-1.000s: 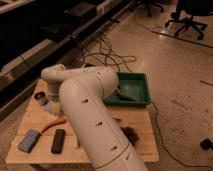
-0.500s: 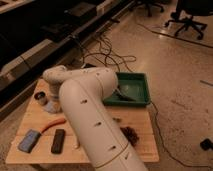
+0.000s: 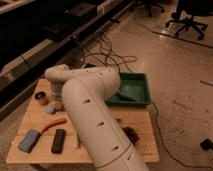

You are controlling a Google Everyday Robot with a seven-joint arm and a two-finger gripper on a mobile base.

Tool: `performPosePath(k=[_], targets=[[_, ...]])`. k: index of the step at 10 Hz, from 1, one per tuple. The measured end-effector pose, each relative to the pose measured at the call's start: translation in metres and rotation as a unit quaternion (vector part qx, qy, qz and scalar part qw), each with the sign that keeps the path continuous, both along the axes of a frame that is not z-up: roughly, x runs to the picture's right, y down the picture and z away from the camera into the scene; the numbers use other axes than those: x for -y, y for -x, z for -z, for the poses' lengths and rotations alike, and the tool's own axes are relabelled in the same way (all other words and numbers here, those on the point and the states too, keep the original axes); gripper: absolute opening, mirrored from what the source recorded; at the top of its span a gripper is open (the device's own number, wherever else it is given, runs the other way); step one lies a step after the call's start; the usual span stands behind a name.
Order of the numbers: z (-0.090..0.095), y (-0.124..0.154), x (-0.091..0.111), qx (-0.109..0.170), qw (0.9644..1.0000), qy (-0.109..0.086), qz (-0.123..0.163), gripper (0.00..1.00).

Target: Wipe purple bowl with towel

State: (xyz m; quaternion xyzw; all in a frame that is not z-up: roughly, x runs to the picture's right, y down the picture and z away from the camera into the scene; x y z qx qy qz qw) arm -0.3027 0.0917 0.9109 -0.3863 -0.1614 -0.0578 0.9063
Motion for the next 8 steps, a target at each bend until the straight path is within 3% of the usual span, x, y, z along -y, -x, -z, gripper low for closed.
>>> performPosePath(k=[3,5,8], targets=[[0.041,-0.018,0.047,0.008,0.9993,-0.024,-0.027,0.0],[0.079,-0.028,0.077,0.027,0.9979,-0.044,-0.04,0.0],[0.122,-0.039,0.092,0.068,0.9946,-0.061,-0.048,0.0]])
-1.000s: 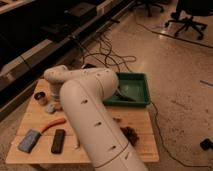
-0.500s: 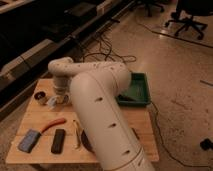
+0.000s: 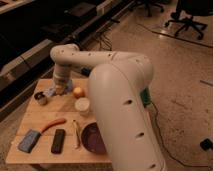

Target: Wipe purple bowl with towel

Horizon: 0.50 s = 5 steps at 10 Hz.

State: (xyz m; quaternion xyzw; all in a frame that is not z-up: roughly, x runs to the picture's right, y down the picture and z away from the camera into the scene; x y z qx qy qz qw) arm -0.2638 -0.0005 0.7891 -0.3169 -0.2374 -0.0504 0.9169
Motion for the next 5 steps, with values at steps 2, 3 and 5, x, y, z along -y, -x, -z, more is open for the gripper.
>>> performPosePath(k=[2,3,5], targets=[[0.023,-0.008,-0.014,0.019,0.9998,-0.004,0.0,0.0],[0.04,-0.009,-0.029,0.027,0.9996,-0.007,0.008,0.0],[0.07,-0.017,-0.056,0.027,0.9994,-0.008,0.02,0.0]])
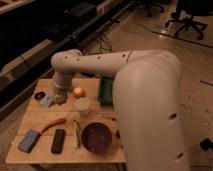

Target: Wipe purple bowl with towel

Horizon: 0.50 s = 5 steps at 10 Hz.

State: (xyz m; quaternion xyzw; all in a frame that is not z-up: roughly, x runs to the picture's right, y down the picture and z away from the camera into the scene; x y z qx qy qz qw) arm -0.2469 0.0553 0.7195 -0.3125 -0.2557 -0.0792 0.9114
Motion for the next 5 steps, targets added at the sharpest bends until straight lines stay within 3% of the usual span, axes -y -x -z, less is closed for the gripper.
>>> performPosePath(k=[3,5], targets=[[0.032,-0.036,-0.038,-0.021,0.9997,0.009,0.011,0.0],[0.034,-0.073,-0.065,-0.048,0.998,0.035,-0.024,0.0]])
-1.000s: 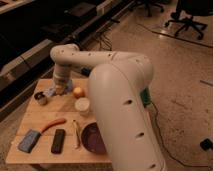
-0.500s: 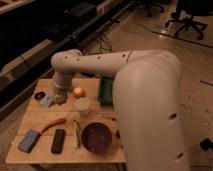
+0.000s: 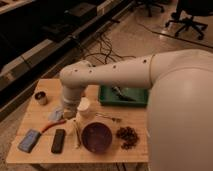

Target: Wipe purple bowl with towel

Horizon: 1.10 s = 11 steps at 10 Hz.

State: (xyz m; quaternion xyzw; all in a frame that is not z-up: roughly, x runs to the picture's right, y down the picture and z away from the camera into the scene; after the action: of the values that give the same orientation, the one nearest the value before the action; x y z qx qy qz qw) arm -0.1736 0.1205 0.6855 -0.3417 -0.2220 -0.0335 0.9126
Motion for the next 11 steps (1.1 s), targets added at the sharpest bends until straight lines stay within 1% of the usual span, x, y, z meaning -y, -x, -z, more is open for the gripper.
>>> performPosePath(k=[1,2,3,4,5,8,9,10,11], targets=[[-0.001,-0.018,-0.01,-0.015,0.9996,0.01,-0.024,0.0],[-0.002,-0.034,-0.019,-0.03,0.9981,0.018,-0.051,0.0],[-0.003,-0.056,-0.027,-0.049,0.994,0.023,-0.095,0.0],[-0.004,-0.066,-0.031,-0.057,0.9915,0.024,-0.114,0.0],[-0.004,-0.069,-0.033,-0.06,0.9904,0.025,-0.122,0.0],[-0.004,-0.068,-0.032,-0.06,0.9904,0.025,-0.122,0.0],[-0.004,-0.068,-0.034,-0.06,0.99,0.029,-0.124,0.0],[-0.005,-0.068,-0.04,-0.059,0.9892,0.041,-0.128,0.0],[-0.004,-0.067,-0.045,-0.058,0.9888,0.046,-0.13,0.0]])
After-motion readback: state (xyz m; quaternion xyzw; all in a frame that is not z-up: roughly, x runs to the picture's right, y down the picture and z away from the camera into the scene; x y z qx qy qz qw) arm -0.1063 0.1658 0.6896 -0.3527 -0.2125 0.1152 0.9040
